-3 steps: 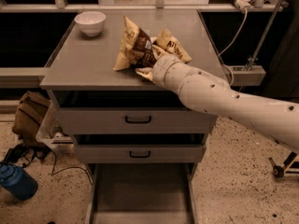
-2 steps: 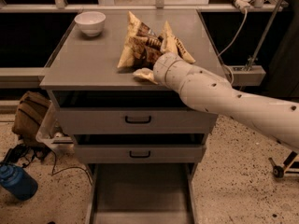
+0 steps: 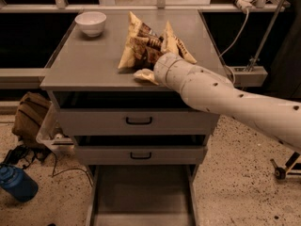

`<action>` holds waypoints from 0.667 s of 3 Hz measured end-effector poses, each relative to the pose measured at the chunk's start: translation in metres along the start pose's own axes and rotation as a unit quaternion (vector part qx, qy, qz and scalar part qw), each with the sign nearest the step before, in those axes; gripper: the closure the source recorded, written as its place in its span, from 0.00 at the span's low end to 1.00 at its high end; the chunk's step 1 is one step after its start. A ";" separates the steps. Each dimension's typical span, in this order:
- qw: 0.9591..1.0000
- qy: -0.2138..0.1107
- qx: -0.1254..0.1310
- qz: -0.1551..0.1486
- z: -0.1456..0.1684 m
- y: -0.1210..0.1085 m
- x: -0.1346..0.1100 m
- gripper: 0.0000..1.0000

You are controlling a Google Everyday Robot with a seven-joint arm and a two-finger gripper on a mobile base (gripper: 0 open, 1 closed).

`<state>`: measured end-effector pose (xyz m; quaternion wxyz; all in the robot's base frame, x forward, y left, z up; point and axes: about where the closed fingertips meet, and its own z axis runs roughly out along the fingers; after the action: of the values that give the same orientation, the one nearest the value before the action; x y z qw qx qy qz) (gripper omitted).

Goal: Pick brown chip bag from bottom drawer and place on counter

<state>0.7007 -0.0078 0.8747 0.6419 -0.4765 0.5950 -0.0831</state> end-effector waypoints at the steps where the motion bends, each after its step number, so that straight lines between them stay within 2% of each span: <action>1: 1.000 0.006 -0.012 -0.004 -0.002 0.005 -0.004 0.00; 2: 0.999 0.015 -0.031 -0.003 -0.006 0.011 -0.011 0.00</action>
Offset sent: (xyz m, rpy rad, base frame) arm -0.1180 -0.1175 0.2782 -0.3917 -0.0106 -0.3910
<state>0.6869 0.0026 0.8754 0.6174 -0.4965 0.6057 -0.0737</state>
